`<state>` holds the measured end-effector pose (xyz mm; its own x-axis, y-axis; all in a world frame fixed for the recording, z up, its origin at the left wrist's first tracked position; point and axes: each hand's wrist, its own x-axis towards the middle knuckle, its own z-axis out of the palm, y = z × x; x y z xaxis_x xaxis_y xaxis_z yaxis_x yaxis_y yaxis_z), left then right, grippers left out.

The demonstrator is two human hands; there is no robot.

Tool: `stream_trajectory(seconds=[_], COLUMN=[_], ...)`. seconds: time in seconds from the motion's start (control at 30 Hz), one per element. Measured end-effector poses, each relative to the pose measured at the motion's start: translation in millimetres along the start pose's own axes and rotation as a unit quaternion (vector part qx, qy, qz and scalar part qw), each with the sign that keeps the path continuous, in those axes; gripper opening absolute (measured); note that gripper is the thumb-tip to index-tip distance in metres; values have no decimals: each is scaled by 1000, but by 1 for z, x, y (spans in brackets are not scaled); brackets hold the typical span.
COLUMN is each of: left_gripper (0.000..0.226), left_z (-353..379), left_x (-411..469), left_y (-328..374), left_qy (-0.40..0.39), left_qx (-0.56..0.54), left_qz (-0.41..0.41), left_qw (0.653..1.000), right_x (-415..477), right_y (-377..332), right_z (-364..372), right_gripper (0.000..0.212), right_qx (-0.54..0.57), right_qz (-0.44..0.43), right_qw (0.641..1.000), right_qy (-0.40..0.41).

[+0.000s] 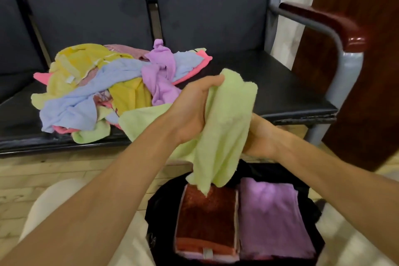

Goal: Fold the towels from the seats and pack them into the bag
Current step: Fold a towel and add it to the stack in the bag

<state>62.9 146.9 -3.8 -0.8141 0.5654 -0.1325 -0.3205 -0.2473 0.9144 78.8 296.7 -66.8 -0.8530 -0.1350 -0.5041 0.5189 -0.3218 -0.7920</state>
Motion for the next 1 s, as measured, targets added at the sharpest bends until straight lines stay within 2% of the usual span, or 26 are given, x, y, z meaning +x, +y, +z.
stream_trajectory(seconds=[0.03,0.13,0.27,0.33,0.4,0.5,0.63,0.73,0.77,0.83,0.87,0.9,0.93,1.0], left_gripper=[24,25,23,23,24,30,29,25,25,27,28,29,31,35], left_z=[-1,-3,4,5,2,-6,-18,-22,-23,-24,-27,-28,-31,-33], left_x=[-1,-5,-10,-10,-11,-10,-5,-2,0,3,5,6,7,7], left_y=[1,6,10,12,14,19,9,-6,-10,-14,-14,-14,-13,-11], left_qy=[-7,-26,-50,-44,-31,13,89,133,148,177,187,197,204,213], left_qx=[-4,-30,-7,11,8,10,72,138,159,196,208,219,226,239], left_qz=[10,31,25,24,26,31,14,-31,-41,-48,-48,-48,-49,-49], left_qw=[1000,999,998,999,999,999,993,981,975,963,959,955,951,946], right_x=[-1,-12,-24,-35,-39,-37,-38,-35,-36,-42,-43,-45,-45,-45], right_y=[0,-2,-11,-20,-27,-35,-41,-38,-37,-35,-35,-35,-35,-37], right_z=[0,3,-6,-7,-17,-37,-50,-55,-56,-58,-60,-63,-66,-71], right_gripper=[48,32,40,26,25,35,39,36,33,35,38,39,38,35], right_qx=[15,6,-56,-76,-64,-62,-80,-239,-322,-487,-518,-528,-517,-475], right_qz=[6,30,23,-2,-40,-70,-98,-152,-180,-219,-227,-230,-229,-218], right_qw=[1000,1000,998,997,996,987,974,918,884,792,764,754,761,793], right_qy=[-13,-6,18,24,55,127,186,278,288,296,310,316,318,313])
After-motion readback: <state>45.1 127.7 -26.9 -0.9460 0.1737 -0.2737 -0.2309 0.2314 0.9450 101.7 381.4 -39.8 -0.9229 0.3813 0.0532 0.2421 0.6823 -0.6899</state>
